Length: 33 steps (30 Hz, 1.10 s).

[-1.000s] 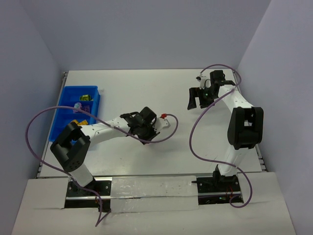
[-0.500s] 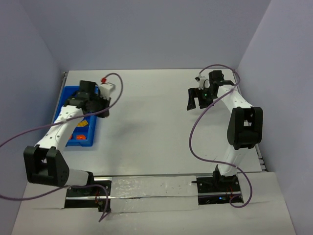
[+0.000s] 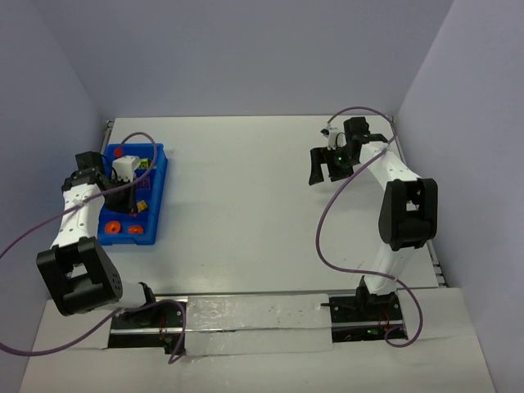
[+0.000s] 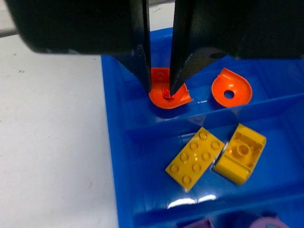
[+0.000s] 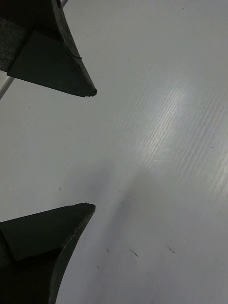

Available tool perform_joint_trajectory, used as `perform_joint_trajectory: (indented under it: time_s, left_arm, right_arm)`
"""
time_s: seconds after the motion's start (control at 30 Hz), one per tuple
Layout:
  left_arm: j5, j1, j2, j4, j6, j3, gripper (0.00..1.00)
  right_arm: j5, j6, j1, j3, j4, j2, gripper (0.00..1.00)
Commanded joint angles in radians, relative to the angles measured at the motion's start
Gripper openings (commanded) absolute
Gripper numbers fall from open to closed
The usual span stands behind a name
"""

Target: Sort the legos into containers by color

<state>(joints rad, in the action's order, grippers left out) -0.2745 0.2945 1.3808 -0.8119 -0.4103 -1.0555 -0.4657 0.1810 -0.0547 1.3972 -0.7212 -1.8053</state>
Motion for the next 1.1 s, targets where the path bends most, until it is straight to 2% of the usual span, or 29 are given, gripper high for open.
perform_joint_trajectory:
  time_s: [0.0,0.1,0.2,0.3,0.47,0.5,0.53,0.57,0.67,0.77,0.8,0.93,1.0,1.07]
  left_arm:
    - [-0.021,0.037,0.011,0.024,-0.052,0.023,0.03]
    - [-0.005,0.043,0.011,0.042,-0.059,0.048,0.06]
    - [0.007,0.046,0.011,0.061,-0.066,0.078,0.21]
    - [0.011,0.048,0.009,0.072,-0.071,0.081,0.29]
    - [-0.002,0.051,0.009,0.044,-0.075,0.052,0.36]
    - [-0.009,0.049,0.007,0.029,-0.082,0.035,0.46]
    - [-0.014,0.049,0.007,0.028,-0.082,0.034,0.47]
    - [-0.017,0.051,-0.001,0.012,-0.085,0.021,0.52]
    - [-0.040,0.052,-0.030,-0.018,-0.087,-0.024,0.59]
    - [-0.121,0.049,-0.036,-0.063,-0.079,-0.128,0.65]
    - [-0.139,0.044,-0.020,-0.071,-0.055,-0.194,0.71]
    - [-0.161,-0.093,0.036,-0.065,0.032,-0.327,0.76]
    - [-0.130,-0.219,0.050,0.047,0.133,-0.345,0.79]
    - [-0.100,-0.365,0.083,0.143,0.197,-0.348,0.92]
  right_arm:
    - [0.009,0.011,-0.004,0.042,-0.007,0.010,1.00]
    - [0.008,0.013,-0.002,0.045,-0.009,0.007,1.00]
    - [0.007,0.014,-0.003,0.046,-0.011,0.003,1.00]
    - [0.007,0.014,-0.004,0.046,-0.011,0.004,1.00]
    - [0.004,0.012,-0.004,0.043,-0.011,0.009,1.00]
    - [0.004,0.012,-0.004,0.043,-0.011,0.013,1.00]
    - [0.004,0.012,-0.004,0.043,-0.011,0.014,1.00]
    - [0.004,0.012,-0.004,0.042,-0.009,0.017,1.00]
    - [0.002,0.009,-0.002,0.037,-0.005,0.036,1.00]
    - [-0.021,0.000,-0.004,0.023,0.019,0.078,1.00]
    - [-0.027,-0.006,-0.004,0.019,0.036,0.092,1.00]
    - [-0.048,-0.029,-0.002,0.009,0.073,0.168,1.00]
    - [-0.066,-0.048,-0.004,0.005,0.105,0.217,1.00]
    - [-0.067,-0.068,-0.004,0.006,0.136,0.261,1.00]
